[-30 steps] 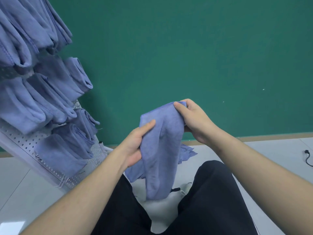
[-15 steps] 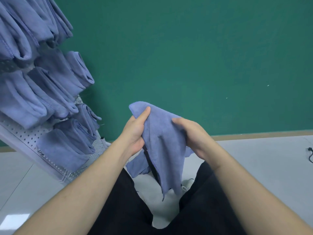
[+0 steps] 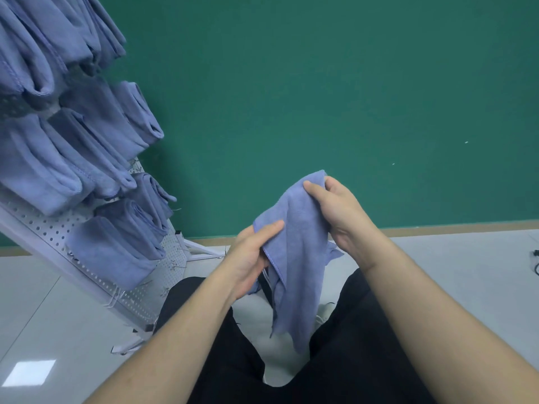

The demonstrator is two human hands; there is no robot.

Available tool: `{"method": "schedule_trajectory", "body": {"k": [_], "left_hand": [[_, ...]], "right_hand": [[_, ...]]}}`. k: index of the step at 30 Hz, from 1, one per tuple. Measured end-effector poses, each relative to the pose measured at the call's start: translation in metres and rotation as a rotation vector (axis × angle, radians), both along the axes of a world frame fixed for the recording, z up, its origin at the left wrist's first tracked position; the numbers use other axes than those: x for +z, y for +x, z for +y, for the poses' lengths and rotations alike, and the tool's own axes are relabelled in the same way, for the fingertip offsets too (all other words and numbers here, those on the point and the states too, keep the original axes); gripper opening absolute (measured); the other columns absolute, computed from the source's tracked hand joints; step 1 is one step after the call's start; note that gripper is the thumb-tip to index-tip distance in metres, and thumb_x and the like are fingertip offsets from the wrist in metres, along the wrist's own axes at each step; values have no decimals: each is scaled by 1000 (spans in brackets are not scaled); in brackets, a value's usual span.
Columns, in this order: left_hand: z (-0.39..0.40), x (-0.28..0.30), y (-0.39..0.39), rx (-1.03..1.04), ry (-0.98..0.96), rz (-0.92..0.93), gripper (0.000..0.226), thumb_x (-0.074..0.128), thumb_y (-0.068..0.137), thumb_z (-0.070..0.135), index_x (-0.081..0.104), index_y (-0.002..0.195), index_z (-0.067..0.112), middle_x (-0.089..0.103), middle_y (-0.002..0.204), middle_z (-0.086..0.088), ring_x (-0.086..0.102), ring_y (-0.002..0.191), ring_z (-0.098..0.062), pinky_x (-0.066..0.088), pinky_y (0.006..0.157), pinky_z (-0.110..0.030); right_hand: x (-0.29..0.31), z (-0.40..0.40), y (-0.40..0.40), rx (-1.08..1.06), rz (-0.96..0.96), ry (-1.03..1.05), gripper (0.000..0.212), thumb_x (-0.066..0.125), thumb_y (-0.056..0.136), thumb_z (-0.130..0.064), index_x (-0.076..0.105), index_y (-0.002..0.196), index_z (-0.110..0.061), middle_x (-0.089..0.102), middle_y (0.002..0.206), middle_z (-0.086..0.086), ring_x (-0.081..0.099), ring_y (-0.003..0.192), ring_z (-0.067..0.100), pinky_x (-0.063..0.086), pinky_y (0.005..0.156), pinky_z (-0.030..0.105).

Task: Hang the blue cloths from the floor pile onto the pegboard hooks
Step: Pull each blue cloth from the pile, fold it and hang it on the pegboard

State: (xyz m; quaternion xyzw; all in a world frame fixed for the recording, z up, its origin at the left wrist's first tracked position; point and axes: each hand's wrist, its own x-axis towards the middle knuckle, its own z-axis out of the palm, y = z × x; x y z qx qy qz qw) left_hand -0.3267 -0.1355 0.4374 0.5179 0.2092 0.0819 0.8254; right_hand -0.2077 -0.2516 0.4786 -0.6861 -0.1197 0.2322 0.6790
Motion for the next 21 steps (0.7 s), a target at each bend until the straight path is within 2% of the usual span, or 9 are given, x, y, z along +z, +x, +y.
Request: {"method": "schedule_trajectory", "body": {"k": [4, 7, 10, 12, 14, 15, 17, 19, 21], "left_hand": [[-8, 0, 2, 63, 88, 21, 20, 52, 102, 13, 67, 114, 8, 78, 102, -4, 74, 94, -15, 55, 81, -31], [-9, 4, 5, 78, 14, -3, 20, 49, 104, 13, 67, 113, 9, 77, 105, -7, 73, 99, -17, 54, 84, -32], [-1, 5, 10, 121, -83, -8, 27, 51, 103, 15, 61, 126, 5, 74, 114, -14, 71, 106, -24, 54, 89, -38], [5, 7, 12, 146, -142, -12, 29, 50, 103, 16, 58, 130, 6, 73, 115, -15, 71, 104, -24, 55, 87, -39], [10, 9, 13, 150, -159, -10, 30, 51, 103, 18, 57, 132, 10, 72, 117, -15, 71, 105, -24, 56, 86, -39], [13, 11, 13, 153, -148, -11, 31, 52, 103, 18, 57, 132, 12, 72, 118, -14, 71, 107, -24, 56, 88, -39], [17, 12, 13, 168, -93, -13, 30, 54, 102, 19, 58, 132, 15, 73, 119, -10, 70, 110, -23, 55, 95, -41], [18, 14, 12, 159, -20, -21, 27, 55, 102, 20, 60, 129, 20, 74, 118, -5, 70, 109, -19, 55, 95, -39], [19, 15, 10, 120, 51, -36, 26, 56, 102, 23, 60, 127, 24, 74, 118, 1, 70, 108, -14, 55, 88, -34]], "right_hand": [[-1, -8, -1, -32, 60, 24, 20, 62, 96, -34, 63, 102, -15, 70, 94, 2, 67, 78, 14, 55, 72, 30], [-7, -14, -8, -45, 197, 73, 27, 64, 93, -43, 66, 99, -17, 73, 90, 1, 69, 75, 14, 54, 64, 25], [-20, -21, -17, 50, 273, 94, 36, 58, 95, -48, 72, 108, -18, 78, 101, 1, 73, 87, 14, 51, 63, 25], [-30, -25, -21, 159, 256, 87, 36, 53, 99, -44, 71, 112, -16, 77, 100, 1, 72, 85, 14, 50, 64, 25], [-36, -29, -24, 224, 184, 73, 25, 51, 101, -31, 70, 100, -14, 74, 82, 0, 66, 67, 14, 48, 58, 22], [-38, -30, -24, 210, 140, 76, 22, 52, 102, -24, 69, 91, -15, 71, 76, -1, 63, 64, 14, 48, 58, 22], [-40, -31, -23, 150, 61, 79, 22, 55, 101, -20, 70, 86, -17, 71, 77, -2, 63, 68, 14, 49, 65, 25], [-38, -31, -22, 105, 20, 59, 17, 57, 101, -22, 71, 95, -15, 75, 85, -4, 66, 74, 10, 51, 67, 25], [-34, -29, -21, 70, 20, 42, 17, 57, 102, -24, 70, 104, -14, 76, 88, -5, 68, 74, 8, 50, 60, 21]]}}
